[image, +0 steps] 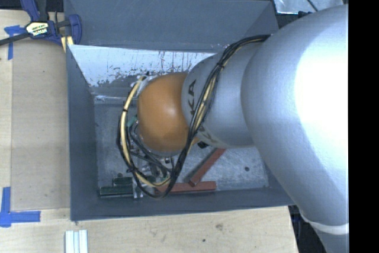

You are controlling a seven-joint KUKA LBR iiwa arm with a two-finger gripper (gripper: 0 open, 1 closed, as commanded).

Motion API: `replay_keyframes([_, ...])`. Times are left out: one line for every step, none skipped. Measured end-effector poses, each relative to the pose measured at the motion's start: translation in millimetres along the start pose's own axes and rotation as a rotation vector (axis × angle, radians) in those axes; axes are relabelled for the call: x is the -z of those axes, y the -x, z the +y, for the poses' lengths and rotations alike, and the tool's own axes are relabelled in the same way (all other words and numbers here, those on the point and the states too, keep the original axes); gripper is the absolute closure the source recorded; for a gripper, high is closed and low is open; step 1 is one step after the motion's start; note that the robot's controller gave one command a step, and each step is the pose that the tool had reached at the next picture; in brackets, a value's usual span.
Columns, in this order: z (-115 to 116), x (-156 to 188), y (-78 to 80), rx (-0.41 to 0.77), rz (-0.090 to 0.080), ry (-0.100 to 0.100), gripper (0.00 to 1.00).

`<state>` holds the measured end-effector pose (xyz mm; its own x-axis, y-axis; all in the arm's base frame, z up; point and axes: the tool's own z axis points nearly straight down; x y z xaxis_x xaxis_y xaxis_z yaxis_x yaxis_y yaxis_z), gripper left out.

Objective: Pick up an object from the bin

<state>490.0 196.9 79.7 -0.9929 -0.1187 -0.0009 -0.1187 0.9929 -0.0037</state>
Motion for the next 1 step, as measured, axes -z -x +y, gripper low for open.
replay_keyframes([-1.8, 4.5, 1.2, 0.002, -0.006, 0.004, 0.00])
